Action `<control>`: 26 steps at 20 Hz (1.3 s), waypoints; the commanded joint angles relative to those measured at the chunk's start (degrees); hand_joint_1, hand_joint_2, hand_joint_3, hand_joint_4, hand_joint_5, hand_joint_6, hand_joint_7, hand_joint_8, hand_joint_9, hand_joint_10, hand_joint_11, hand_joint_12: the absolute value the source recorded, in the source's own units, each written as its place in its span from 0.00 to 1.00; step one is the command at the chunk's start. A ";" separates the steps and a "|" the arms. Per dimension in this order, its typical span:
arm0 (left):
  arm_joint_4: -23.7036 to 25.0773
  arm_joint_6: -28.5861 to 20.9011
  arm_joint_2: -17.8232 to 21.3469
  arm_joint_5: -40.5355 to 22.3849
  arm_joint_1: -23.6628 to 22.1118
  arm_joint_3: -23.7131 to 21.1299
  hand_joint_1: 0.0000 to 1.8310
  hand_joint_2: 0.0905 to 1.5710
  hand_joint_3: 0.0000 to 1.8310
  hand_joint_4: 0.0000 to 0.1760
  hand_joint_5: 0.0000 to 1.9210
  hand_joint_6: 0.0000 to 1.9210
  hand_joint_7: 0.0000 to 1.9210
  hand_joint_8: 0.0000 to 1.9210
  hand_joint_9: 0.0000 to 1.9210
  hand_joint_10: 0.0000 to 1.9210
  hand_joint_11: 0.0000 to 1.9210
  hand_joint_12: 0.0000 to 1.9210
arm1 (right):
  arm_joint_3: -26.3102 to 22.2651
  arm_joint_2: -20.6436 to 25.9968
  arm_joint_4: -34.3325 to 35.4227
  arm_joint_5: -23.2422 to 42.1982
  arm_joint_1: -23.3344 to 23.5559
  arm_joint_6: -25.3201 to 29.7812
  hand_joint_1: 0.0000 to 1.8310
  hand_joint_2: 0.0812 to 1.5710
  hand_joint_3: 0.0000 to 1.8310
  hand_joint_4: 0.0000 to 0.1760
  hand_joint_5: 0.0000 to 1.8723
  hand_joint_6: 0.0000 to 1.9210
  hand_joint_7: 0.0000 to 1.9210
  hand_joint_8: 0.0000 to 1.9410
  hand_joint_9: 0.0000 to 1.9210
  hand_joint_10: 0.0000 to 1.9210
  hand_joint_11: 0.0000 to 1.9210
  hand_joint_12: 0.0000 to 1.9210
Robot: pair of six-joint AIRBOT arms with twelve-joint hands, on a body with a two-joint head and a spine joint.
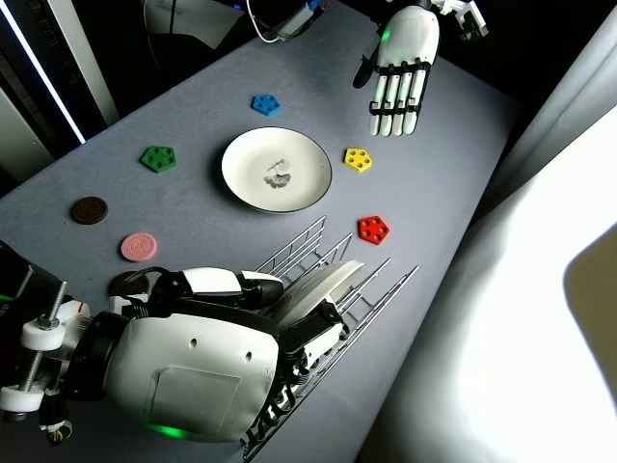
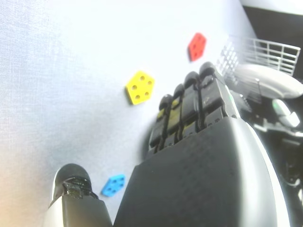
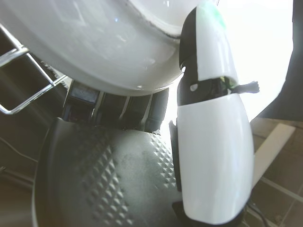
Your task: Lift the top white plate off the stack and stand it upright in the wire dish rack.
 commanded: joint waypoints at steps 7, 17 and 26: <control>-4.20 0.06 0.64 -3.13 -0.90 -0.03 0.07 0.53 0.00 0.00 0.00 0.00 0.00 0.00 0.00 0.00 0.00 0.00 | -0.14 0.13 0.43 7.59 -0.17 1.37 0.70 0.64 0.00 0.00 0.42 0.01 0.43 0.00 0.49 0.00 0.58 0.05; -4.11 -0.66 0.76 -2.82 -0.90 0.06 0.07 0.53 0.00 0.00 0.00 0.00 0.00 0.00 0.00 0.00 0.00 0.00 | -0.04 0.14 -2.11 11.53 -0.76 1.36 0.60 0.60 0.00 0.00 0.38 0.00 0.38 0.00 0.41 0.00 0.54 0.04; -4.43 -2.35 0.77 -2.77 -0.92 -0.49 0.05 0.53 0.00 0.00 0.00 0.00 0.00 0.00 0.00 0.00 0.00 0.00 | 0.13 0.14 -9.22 18.73 -1.00 0.98 0.52 0.62 0.00 0.00 0.26 0.00 0.30 0.00 0.36 0.00 0.49 0.01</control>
